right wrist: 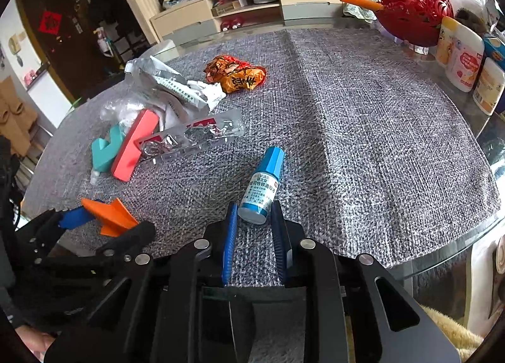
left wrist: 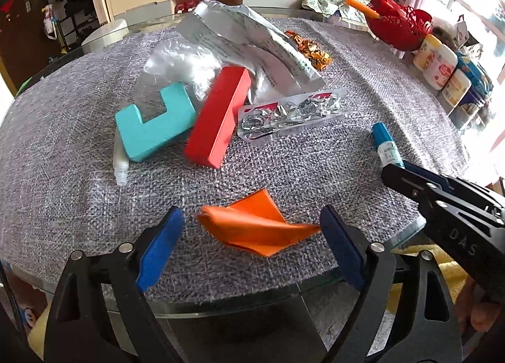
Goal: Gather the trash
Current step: 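Grasp the orange folded piece with the left tool while the right tool holds the bottle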
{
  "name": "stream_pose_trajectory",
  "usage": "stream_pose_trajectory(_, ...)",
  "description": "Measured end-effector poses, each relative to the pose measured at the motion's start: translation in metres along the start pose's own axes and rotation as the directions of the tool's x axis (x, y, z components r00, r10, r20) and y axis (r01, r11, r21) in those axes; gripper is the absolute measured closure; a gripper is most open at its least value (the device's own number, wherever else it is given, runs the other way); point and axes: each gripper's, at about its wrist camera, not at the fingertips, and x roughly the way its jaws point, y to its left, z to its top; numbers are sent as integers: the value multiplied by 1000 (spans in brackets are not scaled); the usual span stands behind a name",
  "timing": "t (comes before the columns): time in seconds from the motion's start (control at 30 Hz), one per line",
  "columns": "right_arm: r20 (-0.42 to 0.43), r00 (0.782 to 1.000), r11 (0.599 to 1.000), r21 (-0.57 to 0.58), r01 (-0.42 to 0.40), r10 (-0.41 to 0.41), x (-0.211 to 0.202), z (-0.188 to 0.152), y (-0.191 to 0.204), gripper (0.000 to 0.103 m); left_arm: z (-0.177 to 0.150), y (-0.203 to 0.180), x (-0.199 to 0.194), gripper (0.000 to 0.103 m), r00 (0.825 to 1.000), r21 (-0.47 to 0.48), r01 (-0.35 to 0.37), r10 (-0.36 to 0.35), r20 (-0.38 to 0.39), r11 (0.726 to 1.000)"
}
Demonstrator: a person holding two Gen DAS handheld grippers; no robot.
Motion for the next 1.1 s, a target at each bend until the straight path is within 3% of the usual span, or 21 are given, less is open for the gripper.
stream_pose_trajectory(0.13, 5, 1000, 1000, 0, 1, -1, -2, 0, 0, 81, -1, -4, 1, 22, 1000, 25, -24, 24, 14, 999)
stream_pose_trajectory(0.27, 18, 1000, 1000, -2, 8, -8, -6, 0, 2, 81, -2, -1, -4, 46, 999, 28, -45, 44, 28, 999)
stream_pose_trajectory(0.37, 22, 1000, 1000, -6, 9, -8, -8, -1, 4, 81, -2, 5, -6, 55, 998, 21, -48, 48, 32, 999)
stream_pose_trajectory(0.5, 32, 999, 1000, -19, 5, -4, -15, -4, 9, 81, -4, 10, -9, 82, 998, 10, -54, 54, 39, 998)
stream_pose_trajectory(0.7, 29, 1000, 1000, -29, -8, 9, -20, -11, 16, 81, -12, 18, -16, 95, 999, -3, -16, 16, 35, 1000)
stream_pose_trajectory(0.9, 1, 1000, 998, -54, -26, 26, -24, -30, 32, 81, -31, 24, -28, 96, 998, -12, 38, -38, 40, 999)
stream_pose_trajectory(1.1, 31, 998, 993, -108, -42, 45, -55, -46, 55, 82, -53, 29, -56, 99, 998, -22, 40, -39, 54, 999)
